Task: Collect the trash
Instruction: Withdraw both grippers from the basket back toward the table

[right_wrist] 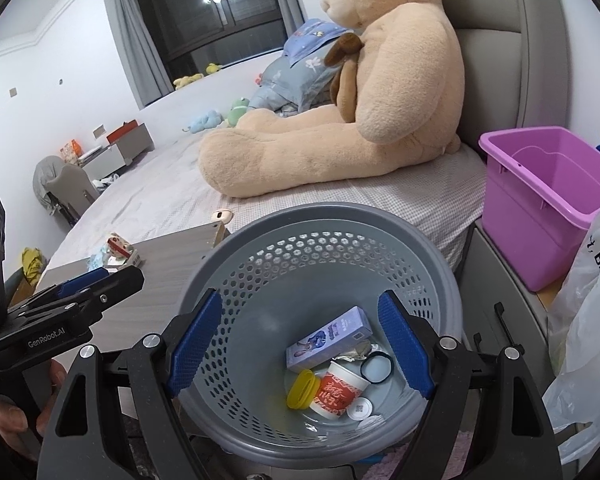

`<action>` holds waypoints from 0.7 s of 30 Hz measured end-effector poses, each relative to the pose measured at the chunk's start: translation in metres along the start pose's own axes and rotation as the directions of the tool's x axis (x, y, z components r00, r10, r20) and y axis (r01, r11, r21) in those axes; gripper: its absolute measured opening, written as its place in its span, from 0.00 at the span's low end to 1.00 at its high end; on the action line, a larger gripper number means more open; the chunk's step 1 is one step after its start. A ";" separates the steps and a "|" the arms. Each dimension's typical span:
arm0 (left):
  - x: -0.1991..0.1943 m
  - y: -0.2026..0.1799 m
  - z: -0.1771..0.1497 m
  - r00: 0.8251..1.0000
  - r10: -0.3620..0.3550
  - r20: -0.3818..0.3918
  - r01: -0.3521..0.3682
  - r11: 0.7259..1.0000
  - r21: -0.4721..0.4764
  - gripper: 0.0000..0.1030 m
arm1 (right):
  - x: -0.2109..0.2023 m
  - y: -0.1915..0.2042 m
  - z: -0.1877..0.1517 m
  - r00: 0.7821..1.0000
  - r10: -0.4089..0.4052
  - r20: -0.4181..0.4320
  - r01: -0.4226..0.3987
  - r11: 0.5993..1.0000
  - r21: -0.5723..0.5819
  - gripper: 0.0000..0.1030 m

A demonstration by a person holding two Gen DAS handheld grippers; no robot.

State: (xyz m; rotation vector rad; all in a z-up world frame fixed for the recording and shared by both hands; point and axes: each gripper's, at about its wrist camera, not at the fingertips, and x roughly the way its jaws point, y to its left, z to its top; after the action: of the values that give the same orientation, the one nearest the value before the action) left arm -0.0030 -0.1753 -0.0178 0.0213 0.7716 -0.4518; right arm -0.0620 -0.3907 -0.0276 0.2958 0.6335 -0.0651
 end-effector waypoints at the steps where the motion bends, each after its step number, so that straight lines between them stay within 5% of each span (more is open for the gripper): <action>1: -0.003 0.004 -0.001 1.000 0.004 0.005 -0.004 1.000 -0.007 0.77 | 0.000 0.004 0.001 1.000 0.004 0.000 -0.004 1.000 -0.006 0.76; 21: -0.050 0.094 -0.013 0.991 0.118 0.070 -0.106 0.982 -0.158 0.77 | 0.007 0.090 0.011 0.993 0.122 -0.005 -0.121 0.985 -0.123 0.76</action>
State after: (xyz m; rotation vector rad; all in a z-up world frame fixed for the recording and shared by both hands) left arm -0.0053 -0.0685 -0.0066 -0.0960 0.7216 -0.2835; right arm -0.0367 -0.3075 -0.0007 0.2147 0.6131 0.0905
